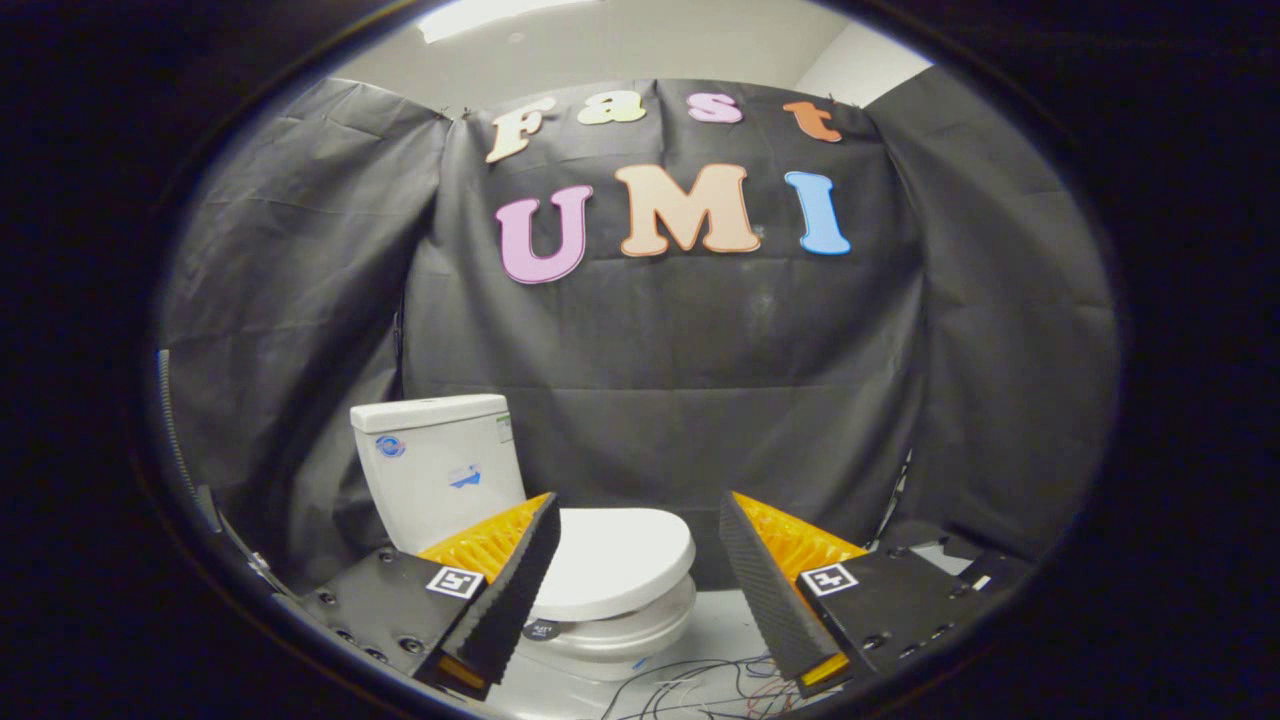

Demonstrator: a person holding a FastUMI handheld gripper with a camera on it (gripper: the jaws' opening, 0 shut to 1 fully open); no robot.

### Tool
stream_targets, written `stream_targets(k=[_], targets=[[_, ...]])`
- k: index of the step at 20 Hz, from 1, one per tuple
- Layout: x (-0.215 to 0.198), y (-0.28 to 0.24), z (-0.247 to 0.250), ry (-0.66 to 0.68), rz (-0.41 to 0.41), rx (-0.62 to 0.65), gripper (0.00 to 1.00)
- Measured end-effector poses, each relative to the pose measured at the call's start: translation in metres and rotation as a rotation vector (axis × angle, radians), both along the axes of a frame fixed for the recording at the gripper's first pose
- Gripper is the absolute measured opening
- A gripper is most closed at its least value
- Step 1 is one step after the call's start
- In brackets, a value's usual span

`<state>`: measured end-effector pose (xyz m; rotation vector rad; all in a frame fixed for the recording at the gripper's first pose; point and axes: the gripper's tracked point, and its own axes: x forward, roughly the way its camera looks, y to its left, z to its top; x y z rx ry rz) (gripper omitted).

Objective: Open the toilet lid.

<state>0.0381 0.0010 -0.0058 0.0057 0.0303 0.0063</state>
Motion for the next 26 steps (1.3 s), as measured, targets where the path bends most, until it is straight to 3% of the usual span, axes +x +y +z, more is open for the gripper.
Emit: stream_targets(k=[3,7,13,17,22,26], targets=[[0.024,0.005,-0.008,0.028,0.015,0.003,0.99],[0.052,0.017,0.000,-0.035,0.004,0.046,0.98],[0.062,0.017,-0.001,-0.104,-0.326,0.146,0.92],[0.054,0.033,-0.010,-0.164,-0.485,0.264,0.89],[0.044,0.045,-0.058,-0.173,-0.648,0.480,0.86],[0.046,0.072,-0.101,-0.186,-0.673,0.688,0.86]])
